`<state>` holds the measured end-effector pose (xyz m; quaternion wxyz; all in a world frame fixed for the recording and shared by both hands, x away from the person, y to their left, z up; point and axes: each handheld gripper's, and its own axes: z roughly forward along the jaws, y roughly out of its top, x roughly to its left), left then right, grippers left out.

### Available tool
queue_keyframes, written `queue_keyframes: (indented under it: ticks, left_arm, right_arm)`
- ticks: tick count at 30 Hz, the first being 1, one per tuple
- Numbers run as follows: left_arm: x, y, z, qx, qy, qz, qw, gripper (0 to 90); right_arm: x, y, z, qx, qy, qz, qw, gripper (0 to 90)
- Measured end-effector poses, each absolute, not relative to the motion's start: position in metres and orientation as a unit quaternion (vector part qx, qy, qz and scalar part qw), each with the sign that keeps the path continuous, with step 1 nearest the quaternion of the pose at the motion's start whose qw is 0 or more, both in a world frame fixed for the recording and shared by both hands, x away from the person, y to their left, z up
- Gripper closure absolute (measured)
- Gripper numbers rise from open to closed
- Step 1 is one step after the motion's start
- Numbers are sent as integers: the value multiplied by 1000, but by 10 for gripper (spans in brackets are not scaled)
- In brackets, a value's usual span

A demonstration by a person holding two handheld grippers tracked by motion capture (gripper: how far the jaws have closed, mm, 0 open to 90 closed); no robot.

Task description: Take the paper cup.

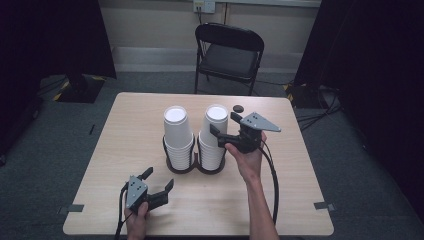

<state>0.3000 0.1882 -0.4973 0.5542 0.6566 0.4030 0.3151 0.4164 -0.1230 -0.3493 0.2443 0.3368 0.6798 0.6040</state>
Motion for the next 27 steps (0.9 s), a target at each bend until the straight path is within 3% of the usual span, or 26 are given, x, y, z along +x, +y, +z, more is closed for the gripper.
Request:
queue_keyframes:
  ticks: [27]
  left_arm:
    - [299,189,-498,655,399,319,557,162]
  right_arm:
    - [446,-100,-377,355,709,574,205,118]
